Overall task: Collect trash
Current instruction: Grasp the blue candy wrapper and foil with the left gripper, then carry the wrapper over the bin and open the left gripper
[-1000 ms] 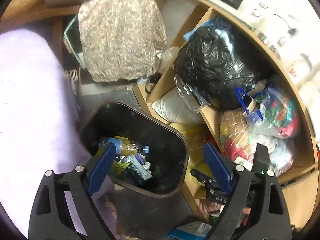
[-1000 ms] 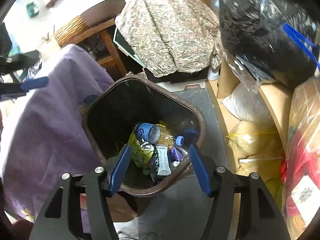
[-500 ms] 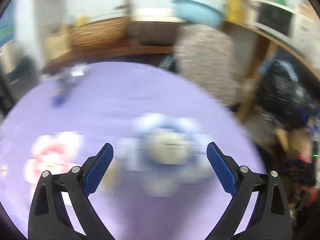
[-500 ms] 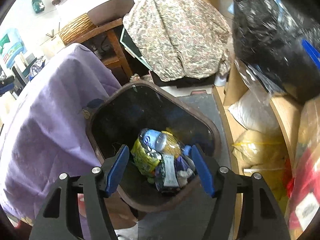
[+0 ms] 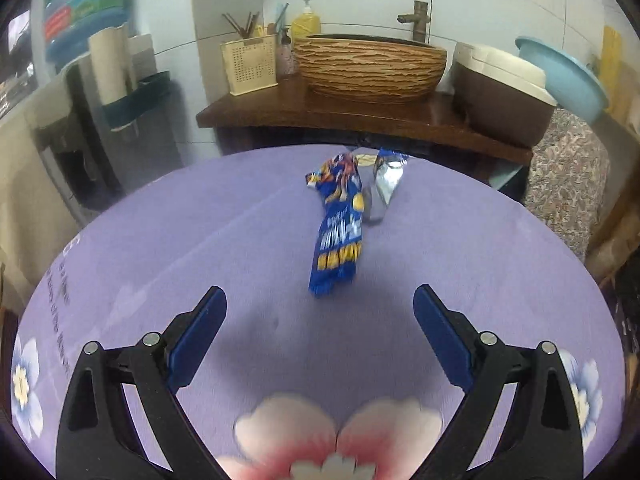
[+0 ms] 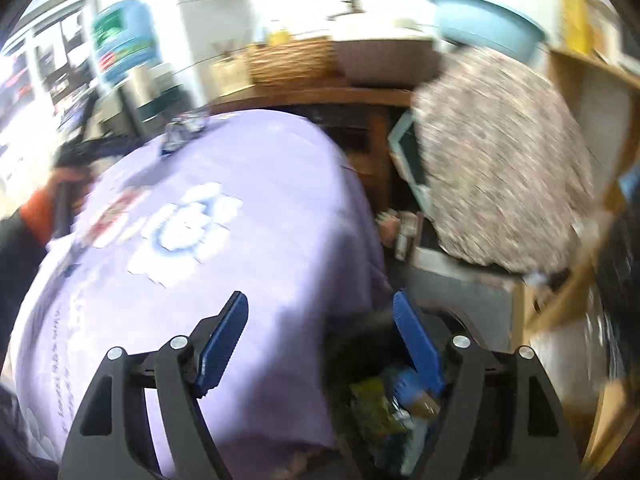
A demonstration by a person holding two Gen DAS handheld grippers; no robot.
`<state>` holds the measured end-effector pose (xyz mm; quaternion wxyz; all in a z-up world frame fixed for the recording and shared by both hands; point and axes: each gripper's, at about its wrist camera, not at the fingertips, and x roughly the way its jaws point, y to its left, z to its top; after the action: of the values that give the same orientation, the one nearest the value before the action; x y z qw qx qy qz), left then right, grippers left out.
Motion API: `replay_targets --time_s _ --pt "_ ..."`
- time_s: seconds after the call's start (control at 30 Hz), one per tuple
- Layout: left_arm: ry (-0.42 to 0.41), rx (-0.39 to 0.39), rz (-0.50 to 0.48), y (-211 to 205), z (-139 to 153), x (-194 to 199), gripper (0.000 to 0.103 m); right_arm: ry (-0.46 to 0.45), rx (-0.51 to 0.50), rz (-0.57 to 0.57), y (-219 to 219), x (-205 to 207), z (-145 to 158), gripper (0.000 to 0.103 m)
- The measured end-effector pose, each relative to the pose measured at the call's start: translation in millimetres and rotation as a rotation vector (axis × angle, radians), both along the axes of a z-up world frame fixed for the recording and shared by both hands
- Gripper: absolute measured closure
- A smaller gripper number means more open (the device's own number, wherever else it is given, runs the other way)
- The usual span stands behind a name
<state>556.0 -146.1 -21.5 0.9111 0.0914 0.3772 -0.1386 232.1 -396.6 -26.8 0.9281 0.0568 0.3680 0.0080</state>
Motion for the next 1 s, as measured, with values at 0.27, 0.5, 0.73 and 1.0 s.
replay_targets --time_s 0.27,0.5,0.73,1.0 --pt "0.041 0.083 0.047 -32.7 -25.6 60.5 0.053 0.001 -0.022 0.093 39.9 25.8 12.0 0.028" --pt "0.046 0.041 0.057 -21.2 -33.3 48.5 0.094 0.008 -0.018 0.144 55.8 39.0 15.2 0.028" --pt "-0.009 -0.016 -0.044 -19.7 -6.4 -26.0 0.096 -0.009 -0.017 0.131 57.1 18.4 19.4 0.028" --pt "-0.039 -0.124 -0.263 -60.2 34.1 -147.4 0.096 -0.022 0.002 -0.005 17.1 -39.3 20.3 0.028"
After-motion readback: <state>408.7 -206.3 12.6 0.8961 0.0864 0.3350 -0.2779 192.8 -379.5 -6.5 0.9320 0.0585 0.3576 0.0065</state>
